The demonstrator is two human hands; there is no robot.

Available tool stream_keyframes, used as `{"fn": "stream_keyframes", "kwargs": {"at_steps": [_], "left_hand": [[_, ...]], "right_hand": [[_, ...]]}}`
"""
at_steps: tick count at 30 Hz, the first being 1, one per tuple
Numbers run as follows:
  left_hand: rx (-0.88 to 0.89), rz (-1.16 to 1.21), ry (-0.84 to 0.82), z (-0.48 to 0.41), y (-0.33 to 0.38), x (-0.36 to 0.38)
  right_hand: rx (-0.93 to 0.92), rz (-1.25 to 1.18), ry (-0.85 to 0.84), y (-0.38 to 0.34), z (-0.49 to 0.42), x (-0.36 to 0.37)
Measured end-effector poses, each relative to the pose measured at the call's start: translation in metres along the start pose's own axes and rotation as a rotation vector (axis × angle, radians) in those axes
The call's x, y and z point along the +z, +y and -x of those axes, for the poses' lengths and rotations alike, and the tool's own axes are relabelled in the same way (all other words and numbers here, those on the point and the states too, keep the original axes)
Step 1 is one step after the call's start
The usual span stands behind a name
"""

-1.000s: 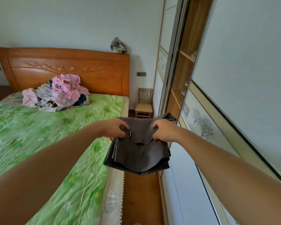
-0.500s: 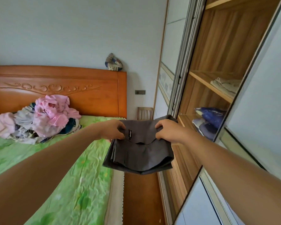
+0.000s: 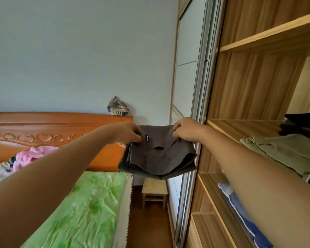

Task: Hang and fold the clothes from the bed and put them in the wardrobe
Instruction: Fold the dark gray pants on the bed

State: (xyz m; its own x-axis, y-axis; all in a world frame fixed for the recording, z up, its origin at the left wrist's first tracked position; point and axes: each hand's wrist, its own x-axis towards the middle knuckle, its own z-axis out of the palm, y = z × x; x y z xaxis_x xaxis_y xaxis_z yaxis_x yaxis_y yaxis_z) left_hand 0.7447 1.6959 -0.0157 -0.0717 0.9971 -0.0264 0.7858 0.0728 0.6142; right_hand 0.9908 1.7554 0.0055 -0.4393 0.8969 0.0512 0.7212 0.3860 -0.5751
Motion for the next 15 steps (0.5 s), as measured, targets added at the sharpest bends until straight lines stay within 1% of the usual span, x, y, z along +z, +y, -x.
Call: {"fn": "stream_keyframes", "kwargs": {"at_steps": [5, 10, 15], "left_hand": [[0.147, -0.061, 0.041, -0.078, 0.044, -0.008], [0.249, -0.045, -0.009, -0.15, 0.082, 0.008], [0.394, -0.057, -0.081, -0.223, 0.122, 0.021]], "right_hand": [[0.045, 0.062, 0.065, 0.02, -0.057, -0.051], [0.133, 0.075, 0.154, 0.055, -0.1, -0.092], [0.239, 0.067, 0.275, 0.097, -0.119, -0.135]]}}
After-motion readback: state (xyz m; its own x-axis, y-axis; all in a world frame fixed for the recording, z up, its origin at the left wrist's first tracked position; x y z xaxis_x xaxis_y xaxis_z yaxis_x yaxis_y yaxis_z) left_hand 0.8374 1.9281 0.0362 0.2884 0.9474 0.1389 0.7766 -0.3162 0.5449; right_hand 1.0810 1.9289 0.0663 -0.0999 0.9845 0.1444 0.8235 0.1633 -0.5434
